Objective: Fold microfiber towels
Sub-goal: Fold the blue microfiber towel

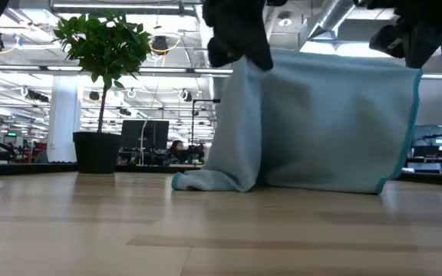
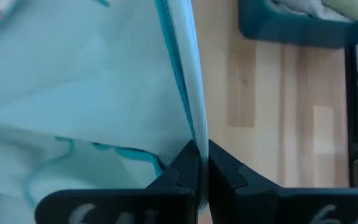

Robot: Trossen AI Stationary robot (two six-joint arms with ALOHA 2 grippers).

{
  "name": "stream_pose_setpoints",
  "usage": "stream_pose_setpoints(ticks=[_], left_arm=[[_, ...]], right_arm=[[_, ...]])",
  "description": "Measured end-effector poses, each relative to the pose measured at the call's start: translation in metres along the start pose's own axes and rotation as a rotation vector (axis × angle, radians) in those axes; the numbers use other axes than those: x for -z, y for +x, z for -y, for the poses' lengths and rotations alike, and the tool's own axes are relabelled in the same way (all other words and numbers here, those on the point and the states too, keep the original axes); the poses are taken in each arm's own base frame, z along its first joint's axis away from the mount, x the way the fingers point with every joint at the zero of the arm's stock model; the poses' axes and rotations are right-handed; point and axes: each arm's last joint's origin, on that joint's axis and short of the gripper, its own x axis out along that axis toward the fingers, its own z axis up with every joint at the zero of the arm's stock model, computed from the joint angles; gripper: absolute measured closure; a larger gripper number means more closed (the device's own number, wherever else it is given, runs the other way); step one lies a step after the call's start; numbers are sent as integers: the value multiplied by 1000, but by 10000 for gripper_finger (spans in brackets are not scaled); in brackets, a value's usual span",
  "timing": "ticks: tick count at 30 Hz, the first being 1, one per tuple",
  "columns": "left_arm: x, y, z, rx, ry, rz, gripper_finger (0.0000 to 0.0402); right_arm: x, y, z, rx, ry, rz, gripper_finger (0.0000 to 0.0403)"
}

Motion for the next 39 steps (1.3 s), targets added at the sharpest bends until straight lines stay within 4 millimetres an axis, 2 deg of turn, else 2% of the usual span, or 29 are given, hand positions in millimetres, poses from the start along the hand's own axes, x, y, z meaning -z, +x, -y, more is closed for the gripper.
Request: stream_pose_setpoints(ticks=[12,19,23,27,33,39], left_arm=[[40,36,45,58,-118,-27,401],[57,49,54,30,-133,-7,401],[64,57,51,31,-161,-21,401],[66,58,50,33,-204,-26,401],[66,59,50,26,-202,-28,398],[69,59,49,18,-214,-55,346]], right_arm=[[2,45,-39,-114,-122,86,401],[1,80,-59,-83,-174,4,401],[-4,97,-69,-87,-192,-11,400],[-6,108,-72,-87,-190,-24,399],[-6,110,-73,-87,-192,-27,399],[-6,108,-73,-101,-191,-25,399]])
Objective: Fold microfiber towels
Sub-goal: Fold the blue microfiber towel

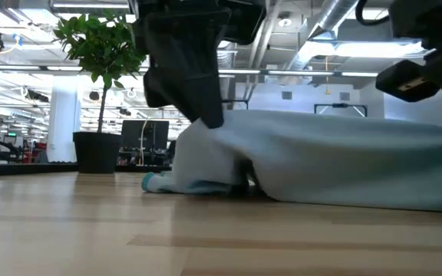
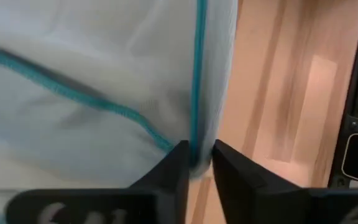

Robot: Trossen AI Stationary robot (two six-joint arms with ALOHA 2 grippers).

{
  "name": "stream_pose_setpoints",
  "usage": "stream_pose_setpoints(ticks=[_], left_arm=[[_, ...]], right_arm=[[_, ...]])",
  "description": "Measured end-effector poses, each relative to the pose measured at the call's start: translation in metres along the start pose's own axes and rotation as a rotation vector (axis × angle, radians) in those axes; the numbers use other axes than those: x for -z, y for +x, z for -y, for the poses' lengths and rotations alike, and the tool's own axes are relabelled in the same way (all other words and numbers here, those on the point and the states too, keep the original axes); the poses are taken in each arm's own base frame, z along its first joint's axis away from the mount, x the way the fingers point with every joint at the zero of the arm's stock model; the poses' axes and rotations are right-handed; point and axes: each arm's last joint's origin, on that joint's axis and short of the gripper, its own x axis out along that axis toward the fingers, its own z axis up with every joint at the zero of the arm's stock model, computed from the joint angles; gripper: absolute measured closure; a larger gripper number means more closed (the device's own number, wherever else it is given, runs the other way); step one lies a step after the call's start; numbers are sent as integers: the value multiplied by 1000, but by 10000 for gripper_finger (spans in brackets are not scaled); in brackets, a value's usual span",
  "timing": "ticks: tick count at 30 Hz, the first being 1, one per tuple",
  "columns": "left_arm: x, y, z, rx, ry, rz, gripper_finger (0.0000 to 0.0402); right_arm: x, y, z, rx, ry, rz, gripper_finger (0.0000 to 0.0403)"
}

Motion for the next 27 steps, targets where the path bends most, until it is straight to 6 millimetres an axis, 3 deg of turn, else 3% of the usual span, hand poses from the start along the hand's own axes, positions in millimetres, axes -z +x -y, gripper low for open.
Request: stream_pose_setpoints(ticks=[6,12,20,23,27], left_arm=[[0,0,-1,71,-46,-68,288],[-12,-16,-13,165,6,-97,272],[-42,-46,-72,4,23,-25,271],[-52,-50,-94,0,61,-26,271],[-53,-51,-110,7,157,-64,271]], right_arm=[[2,-6,1,0,24,8,399],[1,-8,1,-1,37,26,399],[1,-8,1,-3,42,30,398],[1,-8,1,-3,42,32,398],[1,-8,1,-3,43,33,398]])
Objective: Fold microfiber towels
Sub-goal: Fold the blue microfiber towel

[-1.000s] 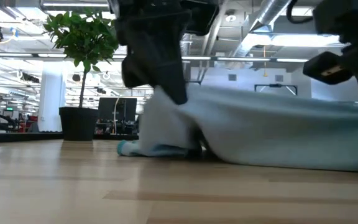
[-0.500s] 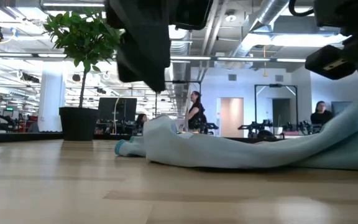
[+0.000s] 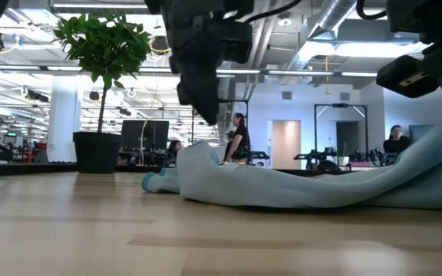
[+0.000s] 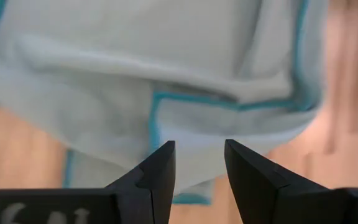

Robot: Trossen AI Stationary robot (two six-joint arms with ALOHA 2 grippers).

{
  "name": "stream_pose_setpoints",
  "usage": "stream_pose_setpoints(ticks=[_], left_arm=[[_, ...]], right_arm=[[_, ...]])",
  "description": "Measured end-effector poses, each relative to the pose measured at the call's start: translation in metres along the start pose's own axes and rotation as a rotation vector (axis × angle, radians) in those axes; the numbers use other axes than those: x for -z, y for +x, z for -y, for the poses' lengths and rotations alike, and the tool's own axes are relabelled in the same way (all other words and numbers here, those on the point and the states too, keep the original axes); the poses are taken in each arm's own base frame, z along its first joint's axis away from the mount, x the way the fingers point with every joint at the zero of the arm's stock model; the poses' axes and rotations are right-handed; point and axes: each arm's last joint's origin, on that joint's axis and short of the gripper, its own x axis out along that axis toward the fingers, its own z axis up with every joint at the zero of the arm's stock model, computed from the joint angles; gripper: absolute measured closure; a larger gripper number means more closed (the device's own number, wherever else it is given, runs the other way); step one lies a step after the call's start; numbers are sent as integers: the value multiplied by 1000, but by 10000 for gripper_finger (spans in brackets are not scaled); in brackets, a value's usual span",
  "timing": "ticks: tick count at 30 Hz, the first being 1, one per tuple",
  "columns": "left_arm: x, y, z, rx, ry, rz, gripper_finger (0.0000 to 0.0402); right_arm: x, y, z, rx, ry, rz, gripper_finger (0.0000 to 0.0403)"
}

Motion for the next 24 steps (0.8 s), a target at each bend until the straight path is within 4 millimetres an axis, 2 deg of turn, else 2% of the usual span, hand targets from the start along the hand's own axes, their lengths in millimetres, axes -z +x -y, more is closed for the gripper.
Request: stream_pose_setpoints(ticks=[7,16,19,24], left_arm=[[1,0,-9,-52,151,-18,271],[-1,-1,-18,-63,143,-14,271],[-1,7,-19,-65,134,-27,271],[3,33,-21,-40,127,-107,271]], right_arm=[[-1,0,1,2,4,2,398],[-1,0,1,4,3,2,398],[-1,0,1,4,4,3,398],[-1,0,1,7,8,5,398]])
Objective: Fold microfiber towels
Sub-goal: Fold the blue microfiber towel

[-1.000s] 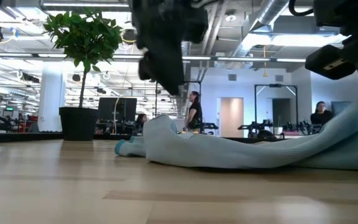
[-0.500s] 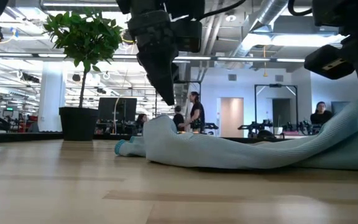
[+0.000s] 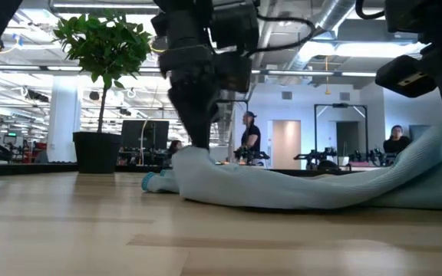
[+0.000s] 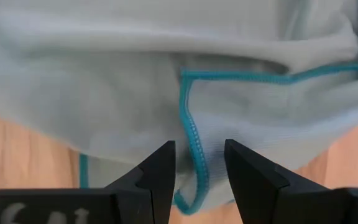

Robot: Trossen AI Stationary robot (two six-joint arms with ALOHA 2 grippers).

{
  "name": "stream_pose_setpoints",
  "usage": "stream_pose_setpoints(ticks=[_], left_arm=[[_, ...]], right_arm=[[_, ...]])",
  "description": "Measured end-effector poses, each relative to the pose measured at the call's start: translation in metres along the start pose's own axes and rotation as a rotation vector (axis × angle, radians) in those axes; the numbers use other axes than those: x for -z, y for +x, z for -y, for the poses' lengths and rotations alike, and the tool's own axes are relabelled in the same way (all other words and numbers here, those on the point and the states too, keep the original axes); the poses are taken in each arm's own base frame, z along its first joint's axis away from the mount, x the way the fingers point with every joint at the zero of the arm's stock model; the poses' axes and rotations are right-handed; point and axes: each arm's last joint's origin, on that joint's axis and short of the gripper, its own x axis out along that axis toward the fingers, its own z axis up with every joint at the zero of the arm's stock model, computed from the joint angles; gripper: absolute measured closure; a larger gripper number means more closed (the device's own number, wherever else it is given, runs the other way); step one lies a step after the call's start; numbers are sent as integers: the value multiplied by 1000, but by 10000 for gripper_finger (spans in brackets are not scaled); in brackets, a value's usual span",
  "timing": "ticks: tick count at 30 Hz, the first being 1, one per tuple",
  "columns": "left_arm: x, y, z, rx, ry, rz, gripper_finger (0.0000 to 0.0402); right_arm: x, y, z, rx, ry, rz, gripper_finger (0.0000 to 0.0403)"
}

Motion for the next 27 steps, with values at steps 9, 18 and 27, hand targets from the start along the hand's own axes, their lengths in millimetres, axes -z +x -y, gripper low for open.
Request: stream_pose_setpoints(ticks=[9,18,27], left_arm=[[-1,2,1,92,-14,-11,271],[5,3,15,187,12,-66,288],[9,6,30,150,55,-101,382]], right_arm=[[1,0,0,2,14,-6,398],[1,0,0,3,14,-8,398],[1,0,0,3,14,-8,398]])
